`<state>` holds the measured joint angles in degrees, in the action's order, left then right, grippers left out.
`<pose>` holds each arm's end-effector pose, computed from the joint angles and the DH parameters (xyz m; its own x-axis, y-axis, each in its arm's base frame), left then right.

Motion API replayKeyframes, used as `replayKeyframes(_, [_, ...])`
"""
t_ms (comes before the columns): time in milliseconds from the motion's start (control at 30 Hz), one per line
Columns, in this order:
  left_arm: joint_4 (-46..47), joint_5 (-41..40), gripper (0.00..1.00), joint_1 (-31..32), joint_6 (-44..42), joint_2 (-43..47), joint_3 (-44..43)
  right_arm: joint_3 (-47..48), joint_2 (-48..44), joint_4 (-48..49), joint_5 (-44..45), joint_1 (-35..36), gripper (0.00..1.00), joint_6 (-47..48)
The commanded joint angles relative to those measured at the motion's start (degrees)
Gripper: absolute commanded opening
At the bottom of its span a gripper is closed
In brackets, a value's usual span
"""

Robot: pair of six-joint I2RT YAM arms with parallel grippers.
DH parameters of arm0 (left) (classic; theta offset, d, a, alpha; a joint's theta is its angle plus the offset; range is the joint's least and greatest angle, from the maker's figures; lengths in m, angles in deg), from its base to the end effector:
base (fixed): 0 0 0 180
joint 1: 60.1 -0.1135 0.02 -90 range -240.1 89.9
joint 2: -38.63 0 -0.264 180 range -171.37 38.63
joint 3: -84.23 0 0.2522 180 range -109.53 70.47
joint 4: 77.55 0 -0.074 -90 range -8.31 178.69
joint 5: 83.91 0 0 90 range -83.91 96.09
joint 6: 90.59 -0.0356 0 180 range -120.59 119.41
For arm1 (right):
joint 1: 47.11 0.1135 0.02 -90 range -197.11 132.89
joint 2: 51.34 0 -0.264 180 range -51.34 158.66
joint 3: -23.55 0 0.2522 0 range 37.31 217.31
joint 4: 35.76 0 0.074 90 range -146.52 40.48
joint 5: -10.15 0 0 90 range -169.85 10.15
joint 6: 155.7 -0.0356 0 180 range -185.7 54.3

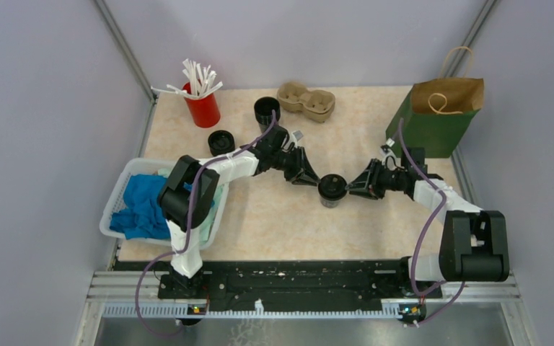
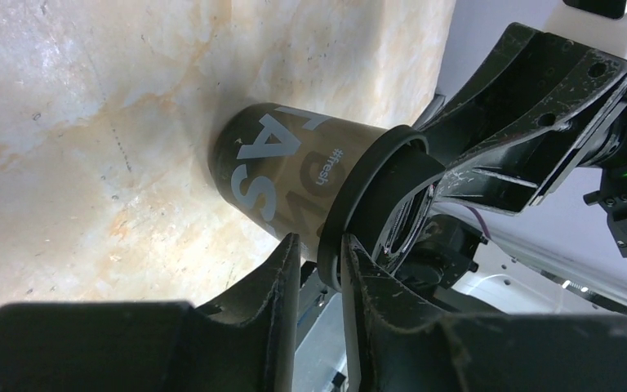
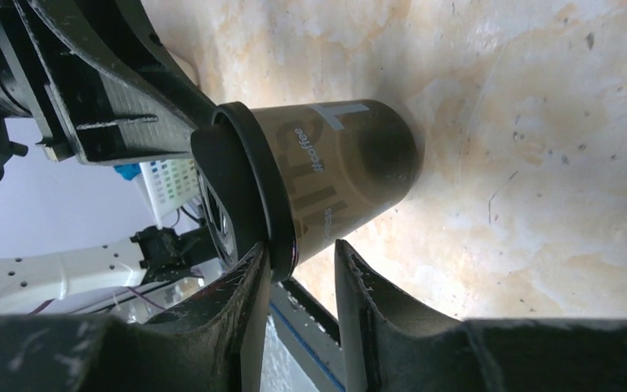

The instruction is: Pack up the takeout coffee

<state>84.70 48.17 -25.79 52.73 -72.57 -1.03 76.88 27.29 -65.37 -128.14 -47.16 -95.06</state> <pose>0.3292 -0.2536 0.1799 -0.9974 -0.0400 -0.0607 0.0314 0.5153 -0.8564 0.2521 0.0264 0.1846 -0.9233 0.3270 -0.2015 0.0277 0.5799 0.8142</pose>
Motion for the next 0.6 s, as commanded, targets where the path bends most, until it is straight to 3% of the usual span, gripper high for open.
replayKeyframes(0, [-8.53,-6.11,0.29,0.51,-6.43,-2.05,1.05,-6.9,-1.23,6.1,5.02,1.46,0.31,-3.1])
replayKeyframes(267, [-10.63,-10.17,0.27,0.42,-10.07,-1.56,4.76,-15.42,-0.16,6.91,16.61,1.45,0.2,-3.3])
replayKeyframes(467, [-11.36,-12.89,0.26,0.5,-13.02,0.17,7.02,-10.13,-6.08,-5.63,29.12,5.25,0.13,-1.39])
replayKeyframes(567, [-10.98,-13.47,0.26,0.5,-13.33,0.06,8.47,-9.2,-6.05,-6.31,31.49,7.67,0.13,-2.92])
